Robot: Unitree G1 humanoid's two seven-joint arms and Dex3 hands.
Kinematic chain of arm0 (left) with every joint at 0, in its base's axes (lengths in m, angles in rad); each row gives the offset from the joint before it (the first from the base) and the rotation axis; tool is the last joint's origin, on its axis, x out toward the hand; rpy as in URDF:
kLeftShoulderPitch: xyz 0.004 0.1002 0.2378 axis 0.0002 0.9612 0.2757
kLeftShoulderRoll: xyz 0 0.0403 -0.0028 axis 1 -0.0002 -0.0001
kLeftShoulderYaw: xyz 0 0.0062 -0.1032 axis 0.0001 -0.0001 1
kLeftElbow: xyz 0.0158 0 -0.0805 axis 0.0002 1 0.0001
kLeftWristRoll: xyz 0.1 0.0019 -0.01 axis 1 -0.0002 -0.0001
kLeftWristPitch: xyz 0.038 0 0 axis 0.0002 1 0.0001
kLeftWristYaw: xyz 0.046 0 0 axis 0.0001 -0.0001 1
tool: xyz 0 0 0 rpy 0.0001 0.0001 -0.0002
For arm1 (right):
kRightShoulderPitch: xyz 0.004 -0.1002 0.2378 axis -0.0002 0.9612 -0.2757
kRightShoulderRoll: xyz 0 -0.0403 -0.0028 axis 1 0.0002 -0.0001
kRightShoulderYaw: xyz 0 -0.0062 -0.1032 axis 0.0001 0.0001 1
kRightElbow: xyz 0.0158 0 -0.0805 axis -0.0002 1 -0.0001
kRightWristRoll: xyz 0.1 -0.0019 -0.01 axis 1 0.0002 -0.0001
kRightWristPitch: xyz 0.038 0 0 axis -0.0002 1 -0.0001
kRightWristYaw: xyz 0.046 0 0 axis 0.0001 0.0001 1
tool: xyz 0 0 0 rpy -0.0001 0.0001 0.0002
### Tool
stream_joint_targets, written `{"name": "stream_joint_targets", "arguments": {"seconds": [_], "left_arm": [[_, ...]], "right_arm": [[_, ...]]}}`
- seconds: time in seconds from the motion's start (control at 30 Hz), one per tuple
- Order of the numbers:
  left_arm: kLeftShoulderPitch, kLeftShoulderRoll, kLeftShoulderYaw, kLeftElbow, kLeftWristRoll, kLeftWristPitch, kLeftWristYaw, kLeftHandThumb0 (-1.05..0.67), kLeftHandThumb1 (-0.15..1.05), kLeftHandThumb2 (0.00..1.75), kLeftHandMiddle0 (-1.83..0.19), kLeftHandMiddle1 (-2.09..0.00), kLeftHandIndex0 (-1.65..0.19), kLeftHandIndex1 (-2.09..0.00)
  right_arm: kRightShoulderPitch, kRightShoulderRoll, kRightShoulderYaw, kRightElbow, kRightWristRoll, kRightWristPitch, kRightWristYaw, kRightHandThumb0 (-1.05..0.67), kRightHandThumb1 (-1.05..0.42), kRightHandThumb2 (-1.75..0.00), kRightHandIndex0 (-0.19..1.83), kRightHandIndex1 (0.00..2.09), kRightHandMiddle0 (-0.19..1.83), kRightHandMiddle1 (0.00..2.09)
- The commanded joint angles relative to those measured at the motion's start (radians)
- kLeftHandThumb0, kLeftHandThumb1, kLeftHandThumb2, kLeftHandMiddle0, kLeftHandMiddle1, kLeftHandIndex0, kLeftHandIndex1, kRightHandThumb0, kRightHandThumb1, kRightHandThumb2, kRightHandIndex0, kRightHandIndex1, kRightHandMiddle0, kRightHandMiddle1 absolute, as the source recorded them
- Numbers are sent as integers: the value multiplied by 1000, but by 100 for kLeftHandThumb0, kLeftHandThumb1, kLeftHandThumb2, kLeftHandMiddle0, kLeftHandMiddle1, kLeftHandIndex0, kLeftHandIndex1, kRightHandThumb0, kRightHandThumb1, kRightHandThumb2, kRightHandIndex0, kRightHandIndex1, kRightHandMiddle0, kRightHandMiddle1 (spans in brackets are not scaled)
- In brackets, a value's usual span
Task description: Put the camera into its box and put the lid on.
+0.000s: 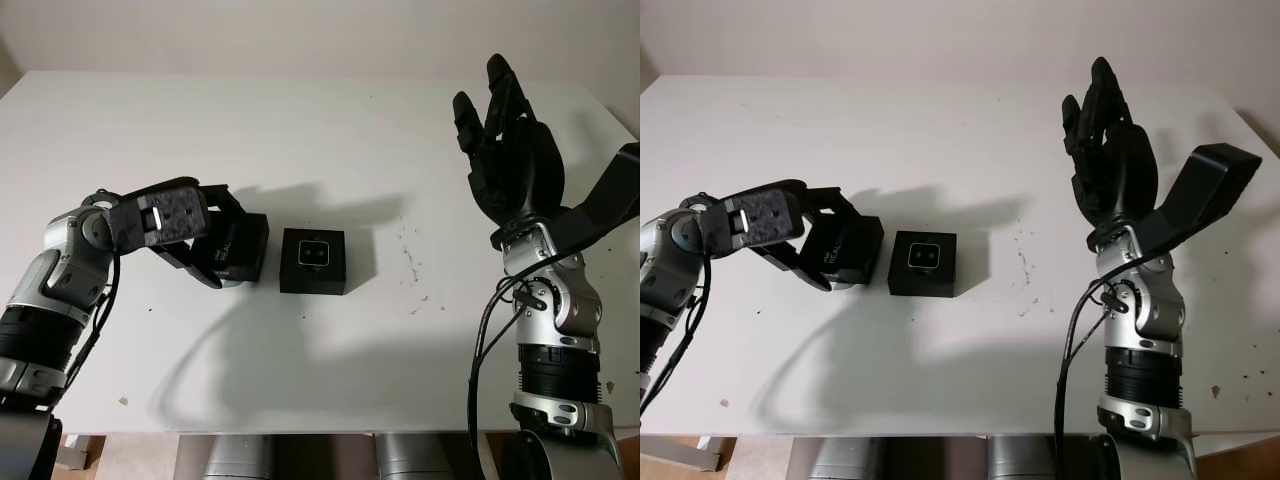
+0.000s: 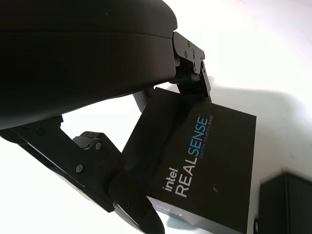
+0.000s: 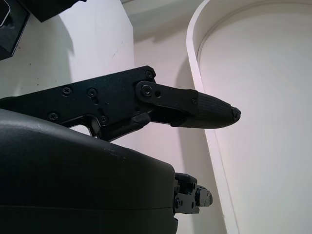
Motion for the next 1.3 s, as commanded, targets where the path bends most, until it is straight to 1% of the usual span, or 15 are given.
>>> {"name": "stream_joint_targets", "arguments": {"seconds": [0.0,0.13,0.23,0.33,0.47,0.63,0.7,0.8,0.9,0.97,1.07,1.1,1.2,1.27], "left_arm": [[-32,-1,20,-48,5,67,8,-25,95,6,-52,-162,-29,-152],[-59,5,26,-112,-16,171,-21,-24,94,5,-57,-160,-30,-152],[-71,12,23,-172,-22,221,-42,-22,94,5,-57,-158,-31,-151],[-83,20,12,-219,-14,246,-57,-23,93,5,-56,-156,-32,-150],[-112,17,1,-285,-6,322,-85,-21,93,5,-54,-155,-30,-149],[-138,33,-4,-292,-26,292,-121,-23,93,6,-52,-153,-27,-148],[-154,30,-6,-290,-36,300,-139,-24,93,5,-54,-153,-27,-148],[-173,16,-13,-286,-45,318,-151,-25,92,5,-61,-158,-32,-151],[-183,-8,-19,-280,-77,347,-170,-25,91,5,-60,-163,-34,-155],[-180,-19,-30,-300,-87,381,-178,-26,91,5,-60,-165,-36,-159],[-166,-24,-48,-329,-98,404,-193,-22,93,6,-55,-160,-33,-157],[-163,-28,-54,-331,-99,408,-192,-22,93,6,-54,-158,-31,-155],[-151,-59,-44,-321,-132,429,-182,-20,93,5,-60,-160,-33,-153],[-146,-70,-52,-327,-135,456,-168,-20,92,5,-58,-161,-33,-154]], "right_arm": [[14,10,6,-29,6,-4,2,-65,-105,-56,4,7,4,8],[18,26,8,-39,18,7,-7,-65,-105,-54,4,6,5,8],[20,30,15,-35,17,0,-1,-64,-105,-54,5,7,5,8],[20,37,23,-33,15,-4,-2,-63,-105,-55,6,7,6,8],[24,57,39,-36,11,-4,-10,-63,-105,-51,7,7,7,8],[33,70,52,-30,11,-10,-1,-64,-105,-49,7,7,8,8],[32,75,53,-26,18,-2,-1,-64,-105,-49,7,7,8,8],[31,78,60,-15,12,-7,7,-64,-105,-50,6,6,7,7],[26,88,66,-8,9,-17,8,-65,-105,-51,4,5,5,6],[22,92,69,-2,10,-22,13,-66,-105,-53,2,4,3,5],[16,93,79,1,2,-27,16,-67,-105,-54,-2,2,-2,3],[14,93,82,2,0,-29,17,-68,-105,-55,-3,2,-3,3],[8,100,88,10,-6,-46,19,-69,-105,-56,-9,0,-8,1],[4,102,92,16,-8,-56,23,-70,-105,-56,-11,0,-10,1]]}}
